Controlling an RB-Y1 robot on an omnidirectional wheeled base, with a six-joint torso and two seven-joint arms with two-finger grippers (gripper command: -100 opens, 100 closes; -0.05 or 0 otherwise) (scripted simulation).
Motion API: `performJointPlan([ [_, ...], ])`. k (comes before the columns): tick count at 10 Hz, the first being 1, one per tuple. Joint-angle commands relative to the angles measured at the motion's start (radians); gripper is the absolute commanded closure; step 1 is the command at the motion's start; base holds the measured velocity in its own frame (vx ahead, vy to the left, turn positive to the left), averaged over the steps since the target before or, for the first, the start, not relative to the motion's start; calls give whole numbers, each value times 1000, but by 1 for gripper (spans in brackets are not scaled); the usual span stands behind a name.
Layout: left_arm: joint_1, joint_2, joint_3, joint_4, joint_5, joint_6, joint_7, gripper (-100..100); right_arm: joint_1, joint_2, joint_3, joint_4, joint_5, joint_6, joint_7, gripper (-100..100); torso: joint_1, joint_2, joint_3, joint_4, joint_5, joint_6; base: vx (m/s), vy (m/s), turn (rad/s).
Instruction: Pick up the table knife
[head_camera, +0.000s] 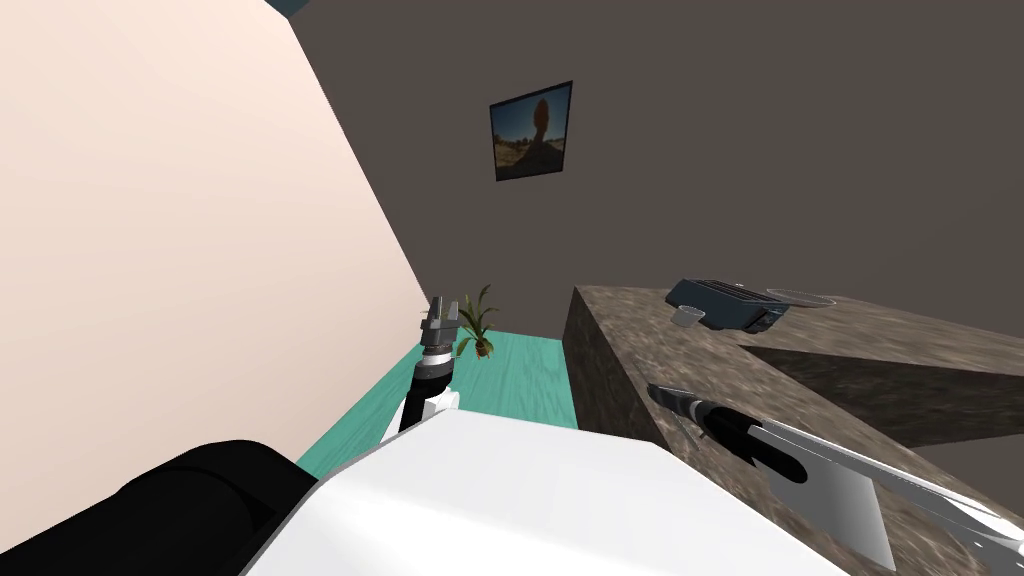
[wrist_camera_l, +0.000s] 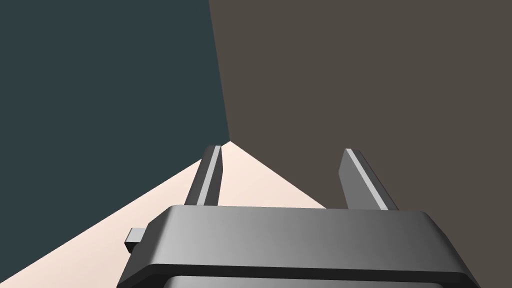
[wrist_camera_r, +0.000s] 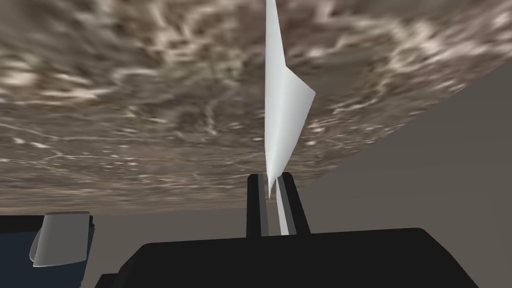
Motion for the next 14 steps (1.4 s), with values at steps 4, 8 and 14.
performJointPlan([
  [4,0,0,0,0,0,0,0,0,20,-5,5,-78,28,27,10,100,-3,-2,-1,0,0,3,48,-27,-147],
  [8,0,0,0,0,0,0,0,0,41,-14,21,-190,68,69,28,100,-3,-6,-3,-1,0,2,97,-46,-202],
  [14,0,0,0,0,0,0,0,0,52,-20,33,-260,92,95,41,0,-1,-2,-1,-1,1,2,50,-16,-108],
])
